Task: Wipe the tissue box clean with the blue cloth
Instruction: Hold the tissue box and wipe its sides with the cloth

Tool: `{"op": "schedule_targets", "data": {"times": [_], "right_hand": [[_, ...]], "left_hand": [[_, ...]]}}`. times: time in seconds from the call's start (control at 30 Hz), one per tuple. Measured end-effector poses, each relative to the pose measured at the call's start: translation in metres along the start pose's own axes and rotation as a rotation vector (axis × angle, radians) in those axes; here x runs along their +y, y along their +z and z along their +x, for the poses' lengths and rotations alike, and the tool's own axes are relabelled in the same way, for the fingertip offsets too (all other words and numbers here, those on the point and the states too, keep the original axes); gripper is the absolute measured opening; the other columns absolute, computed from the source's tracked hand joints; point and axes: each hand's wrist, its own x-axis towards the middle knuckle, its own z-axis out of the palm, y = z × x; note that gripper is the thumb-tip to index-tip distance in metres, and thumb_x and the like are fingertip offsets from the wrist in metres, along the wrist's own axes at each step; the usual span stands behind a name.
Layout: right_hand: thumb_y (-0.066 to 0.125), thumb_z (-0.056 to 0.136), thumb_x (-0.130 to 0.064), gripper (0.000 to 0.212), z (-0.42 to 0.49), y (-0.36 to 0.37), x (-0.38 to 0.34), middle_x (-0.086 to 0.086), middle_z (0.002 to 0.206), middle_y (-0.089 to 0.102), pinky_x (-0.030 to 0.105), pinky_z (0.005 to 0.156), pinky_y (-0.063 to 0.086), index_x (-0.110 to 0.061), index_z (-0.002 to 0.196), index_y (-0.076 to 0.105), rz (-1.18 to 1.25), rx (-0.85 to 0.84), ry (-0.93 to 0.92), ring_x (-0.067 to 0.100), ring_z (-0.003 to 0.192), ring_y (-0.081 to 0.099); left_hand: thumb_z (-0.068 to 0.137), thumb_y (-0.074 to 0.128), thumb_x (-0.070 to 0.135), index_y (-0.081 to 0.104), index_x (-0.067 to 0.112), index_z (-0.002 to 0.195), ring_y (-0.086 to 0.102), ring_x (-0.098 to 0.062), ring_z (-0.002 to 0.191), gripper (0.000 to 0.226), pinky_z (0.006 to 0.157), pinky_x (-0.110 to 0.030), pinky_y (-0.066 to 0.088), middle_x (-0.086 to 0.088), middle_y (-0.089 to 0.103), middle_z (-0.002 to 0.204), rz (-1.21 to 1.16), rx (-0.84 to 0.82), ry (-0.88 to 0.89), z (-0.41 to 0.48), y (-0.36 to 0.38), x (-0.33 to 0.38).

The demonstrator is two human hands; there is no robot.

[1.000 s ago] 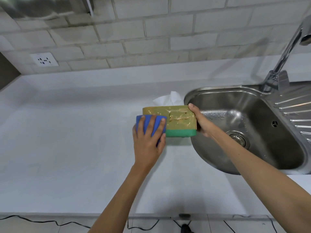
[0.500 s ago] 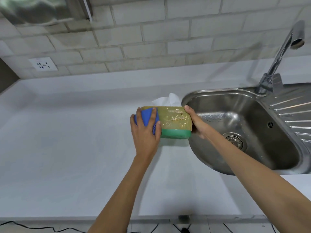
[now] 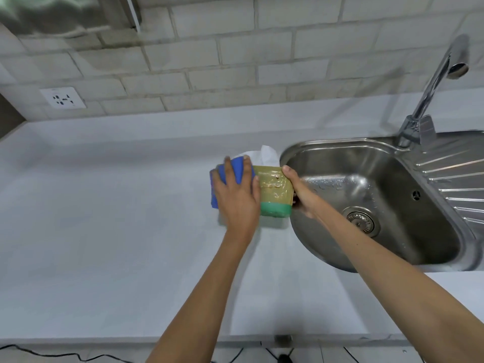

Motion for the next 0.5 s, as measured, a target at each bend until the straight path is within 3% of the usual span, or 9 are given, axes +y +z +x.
{"op": "schedule_targets", "data": {"times": [0.07,0.17,0.27,0.33,0.43,0.5], "right_hand": [[0.055,0.05,-0.08,0.068,0.001,-0.002,0.001,0.001,0.098,0.072,0.036,0.085,0.052,-0.029,0.094,0.067,0.007,-0.002,-0.002,0.019,0.089,0.066],[0.058,0.046,-0.083,0.071,0.001,-0.005,0.001,0.0,0.09,0.071,0.034,0.079,0.053,-0.029,0.091,0.067,-0.013,-0.017,-0.01,0.016,0.081,0.065],[0.056,0.048,-0.083,0.066,0.001,-0.005,0.003,-0.006,0.063,0.065,0.031,0.071,0.05,-0.024,0.076,0.063,-0.016,-0.023,-0.007,0.009,0.058,0.059],[0.054,0.059,-0.079,0.056,0.001,-0.003,0.004,-0.011,0.053,0.064,0.027,0.063,0.047,-0.025,0.071,0.061,-0.008,-0.03,-0.004,0.005,0.05,0.057],[0.059,0.048,-0.081,0.078,0.002,-0.004,0.003,-0.002,0.089,0.073,0.033,0.083,0.052,-0.023,0.099,0.067,0.006,-0.029,-0.004,0.014,0.083,0.066],[0.061,0.041,-0.082,0.084,-0.001,-0.006,0.002,-0.004,0.082,0.073,0.029,0.076,0.053,-0.022,0.099,0.067,0.011,-0.058,0.003,0.01,0.077,0.066]], "left_hand": [[0.094,0.038,0.032,0.051,0.013,0.135,0.05,-0.048,0.116,0.047,0.105,-0.052,0.039,-0.024,0.053,0.134,0.047,-0.039,0.137,-0.019,0.004,0.007],[0.093,0.042,0.03,0.053,0.01,0.133,0.052,-0.046,0.114,0.046,0.102,-0.052,0.043,-0.026,0.056,0.13,0.074,-0.042,0.262,-0.043,0.001,-0.02],[0.094,0.041,0.027,0.056,0.009,0.13,0.049,-0.044,0.109,0.043,0.092,-0.049,0.049,-0.024,0.056,0.129,0.023,0.001,0.05,-0.025,-0.007,-0.029],[0.095,0.038,0.027,0.054,0.01,0.132,0.05,-0.045,0.11,0.044,0.096,-0.049,0.045,-0.023,0.054,0.131,0.008,-0.003,-0.034,-0.009,-0.003,-0.01],[0.095,0.037,0.029,0.049,0.012,0.136,0.05,-0.045,0.118,0.046,0.107,-0.052,0.036,-0.023,0.053,0.134,0.021,-0.052,0.141,-0.02,0.006,0.011],[0.094,0.039,0.03,0.049,0.012,0.136,0.052,-0.044,0.119,0.047,0.107,-0.052,0.037,-0.022,0.055,0.133,0.048,-0.076,0.269,-0.038,0.005,-0.001]]}}
